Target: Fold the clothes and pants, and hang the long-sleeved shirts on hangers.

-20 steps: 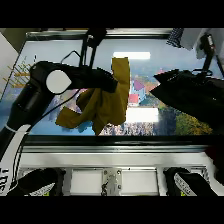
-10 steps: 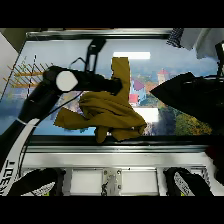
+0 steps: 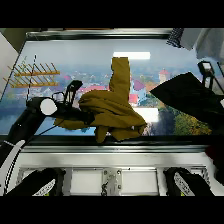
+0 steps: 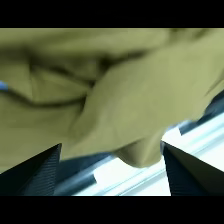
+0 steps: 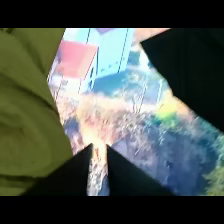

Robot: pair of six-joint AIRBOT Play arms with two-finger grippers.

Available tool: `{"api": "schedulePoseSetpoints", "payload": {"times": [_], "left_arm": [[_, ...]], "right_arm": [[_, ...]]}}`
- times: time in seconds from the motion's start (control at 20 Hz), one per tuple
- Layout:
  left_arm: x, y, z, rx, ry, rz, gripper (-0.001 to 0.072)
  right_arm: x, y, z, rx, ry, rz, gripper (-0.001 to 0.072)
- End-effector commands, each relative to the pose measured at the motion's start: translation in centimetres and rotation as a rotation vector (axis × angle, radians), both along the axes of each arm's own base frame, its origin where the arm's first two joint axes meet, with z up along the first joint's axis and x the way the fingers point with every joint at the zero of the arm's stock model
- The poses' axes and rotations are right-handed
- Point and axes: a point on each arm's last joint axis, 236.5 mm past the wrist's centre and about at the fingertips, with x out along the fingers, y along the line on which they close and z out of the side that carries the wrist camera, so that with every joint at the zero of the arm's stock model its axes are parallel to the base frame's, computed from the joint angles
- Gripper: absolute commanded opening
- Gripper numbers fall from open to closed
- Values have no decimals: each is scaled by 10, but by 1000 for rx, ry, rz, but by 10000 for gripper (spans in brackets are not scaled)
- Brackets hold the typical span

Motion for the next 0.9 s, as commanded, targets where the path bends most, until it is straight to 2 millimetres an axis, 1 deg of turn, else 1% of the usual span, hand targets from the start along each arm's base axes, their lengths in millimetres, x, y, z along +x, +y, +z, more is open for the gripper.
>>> {"api": "schedulePoseSetpoints", "payload": {"times": [0.0,0.1,0.2,0.25,0.3,0.4,0.45,0.5,0.55,0.6,0.65,0.7,0.75,0.8,0.85], "left_arm": [[-21,1,-34,32,10,-61,683],[-16,-4,-37,26,-26,-65,682],[-9,-5,-37,42,-73,-86,683],[-7,-3,-40,68,-84,-101,682],[-6,1,-48,94,-73,-107,682],[-7,2,-65,110,-18,-85,679],[-6,2,-72,113,4,-65,588],[-3,3,-77,117,21,-51,390],[4,5,-77,116,30,-27,229],[14,8,-73,112,29,-5,61],[26,10,-63,104,15,12,10],[40,12,-47,92,-16,28,10],[55,15,-26,76,-58,46,10],[75,16,5,51,-127,68,10],[95,17,39,23,-215,89,10]], "right_arm": [[-21,22,-40,38,141,62,290],[-26,34,-55,41,185,98,290],[-28,45,-62,40,208,132,290],[-29,50,-65,38,215,151,290],[-31,54,-68,36,225,168,305],[-32,61,-75,37,248,187,307],[-32,62,-77,36,254,191,308],[-32,62,-78,37,259,191,307],[-32,62,-78,37,258,190,307],[-32,62,-78,36,257,190,307],[-32,61,-78,36,258,190,307],[-32,62,-78,36,257,190,307],[-32,62,-78,36,257,190,306],[-32,61,-78,36,256,190,306],[-32,61,-77,35,252,189,306]]}}
